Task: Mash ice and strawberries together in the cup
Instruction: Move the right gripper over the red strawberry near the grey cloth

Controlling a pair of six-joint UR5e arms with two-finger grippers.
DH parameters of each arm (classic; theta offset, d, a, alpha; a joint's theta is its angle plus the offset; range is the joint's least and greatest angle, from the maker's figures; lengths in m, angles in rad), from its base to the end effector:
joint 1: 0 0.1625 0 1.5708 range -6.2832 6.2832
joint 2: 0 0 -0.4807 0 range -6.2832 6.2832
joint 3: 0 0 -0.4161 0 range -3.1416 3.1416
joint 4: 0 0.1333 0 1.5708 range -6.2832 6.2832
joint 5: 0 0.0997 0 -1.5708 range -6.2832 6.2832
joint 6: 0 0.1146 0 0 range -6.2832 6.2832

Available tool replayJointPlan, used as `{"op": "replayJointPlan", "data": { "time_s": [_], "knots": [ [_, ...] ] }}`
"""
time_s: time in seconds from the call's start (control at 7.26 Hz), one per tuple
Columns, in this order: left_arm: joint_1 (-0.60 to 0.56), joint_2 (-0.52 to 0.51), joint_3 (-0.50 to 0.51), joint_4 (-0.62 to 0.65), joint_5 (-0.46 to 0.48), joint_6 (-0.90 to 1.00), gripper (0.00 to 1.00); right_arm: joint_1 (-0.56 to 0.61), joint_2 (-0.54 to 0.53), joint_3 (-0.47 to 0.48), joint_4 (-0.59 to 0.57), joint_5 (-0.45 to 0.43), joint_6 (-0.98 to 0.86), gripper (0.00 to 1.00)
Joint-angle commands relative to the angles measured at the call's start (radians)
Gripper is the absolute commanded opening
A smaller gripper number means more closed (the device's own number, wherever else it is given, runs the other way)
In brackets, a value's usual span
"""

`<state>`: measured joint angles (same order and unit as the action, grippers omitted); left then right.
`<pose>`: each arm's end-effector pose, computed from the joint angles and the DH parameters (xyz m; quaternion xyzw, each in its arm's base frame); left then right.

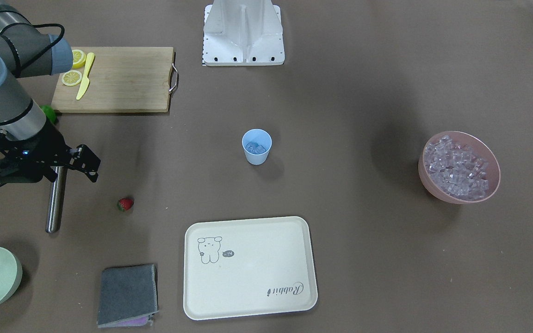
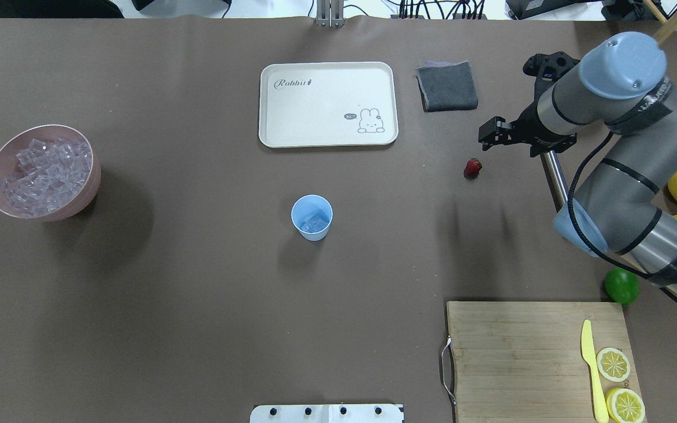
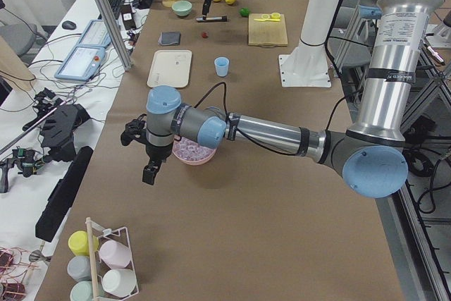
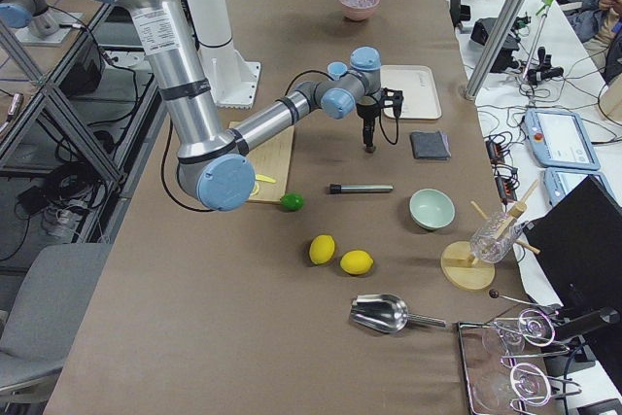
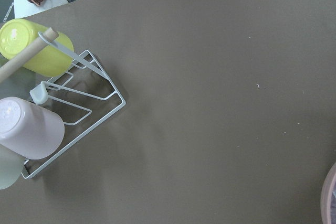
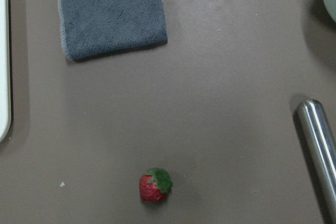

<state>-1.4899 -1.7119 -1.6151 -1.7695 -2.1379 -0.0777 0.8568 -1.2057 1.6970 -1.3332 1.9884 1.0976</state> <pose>-0.0226 -0.6090 0.6140 0.1609 0.2883 0.0549 0.9423 -0.3814 -0.5728 0.4269 0.0628 -0.3939 0.1017 0.9114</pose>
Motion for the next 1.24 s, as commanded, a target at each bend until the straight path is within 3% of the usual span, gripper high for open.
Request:
{"op": "replayJointPlan", "data": {
  "time_s": [0.0, 1.1],
  "knots": [
    [0.007, -0.001, 0.009, -0.011, 0.016, 0.001, 0.98, -0.044, 0.035, -0.052, 0.0, -0.052, 0.045, 1.0],
    [0.01, -0.001, -0.005, -0.031, 0.024, 0.006, 0.98, -0.081, 0.115, -0.215, 0.002, -0.125, 0.045, 0.99]
  ]
}}
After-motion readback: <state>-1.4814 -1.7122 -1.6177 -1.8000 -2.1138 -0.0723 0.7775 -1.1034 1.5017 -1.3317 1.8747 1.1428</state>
